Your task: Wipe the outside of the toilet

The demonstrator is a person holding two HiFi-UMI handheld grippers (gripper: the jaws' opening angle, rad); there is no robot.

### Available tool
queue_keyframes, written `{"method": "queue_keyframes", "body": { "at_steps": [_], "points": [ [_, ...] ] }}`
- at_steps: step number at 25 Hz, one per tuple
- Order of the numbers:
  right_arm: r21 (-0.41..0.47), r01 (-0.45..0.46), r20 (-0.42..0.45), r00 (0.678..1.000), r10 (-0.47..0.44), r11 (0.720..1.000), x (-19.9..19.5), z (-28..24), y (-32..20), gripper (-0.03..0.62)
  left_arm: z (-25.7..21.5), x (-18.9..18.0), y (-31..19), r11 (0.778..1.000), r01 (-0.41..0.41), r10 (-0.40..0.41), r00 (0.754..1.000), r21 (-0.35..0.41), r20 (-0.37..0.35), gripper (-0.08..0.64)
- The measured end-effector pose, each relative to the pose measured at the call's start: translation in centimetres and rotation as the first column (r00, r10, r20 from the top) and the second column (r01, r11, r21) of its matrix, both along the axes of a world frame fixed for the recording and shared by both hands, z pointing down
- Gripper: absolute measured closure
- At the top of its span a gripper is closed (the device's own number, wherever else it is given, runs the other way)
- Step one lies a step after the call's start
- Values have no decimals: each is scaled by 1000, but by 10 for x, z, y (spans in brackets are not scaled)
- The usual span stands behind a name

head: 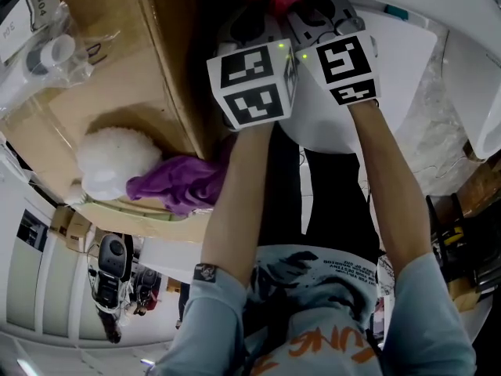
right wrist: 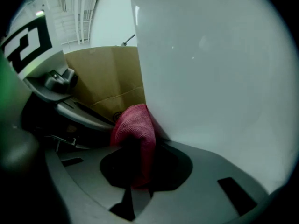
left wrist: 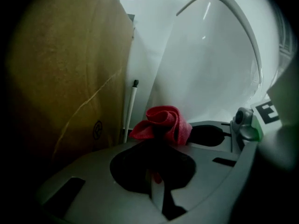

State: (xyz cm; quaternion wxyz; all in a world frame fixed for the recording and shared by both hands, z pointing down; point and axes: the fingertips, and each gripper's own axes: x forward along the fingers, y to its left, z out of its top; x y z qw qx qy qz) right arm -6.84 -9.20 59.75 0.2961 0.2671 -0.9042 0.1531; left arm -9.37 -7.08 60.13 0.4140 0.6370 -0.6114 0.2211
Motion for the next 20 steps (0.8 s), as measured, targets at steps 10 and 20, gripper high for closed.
{"method": "queue_keyframes", "body": {
  "at_steps": [10, 20],
  "points": [
    [-9, -33, 3, 999, 33, 999, 30, 8, -6, 526, 9, 31, -2, 998, -49, 49, 999, -34, 0, 535],
    [-42, -86, 9, 996, 86, 995, 64, 9, -13, 527, 16, 63, -2, 995, -86, 86, 996, -53, -6, 535]
  ]
}}
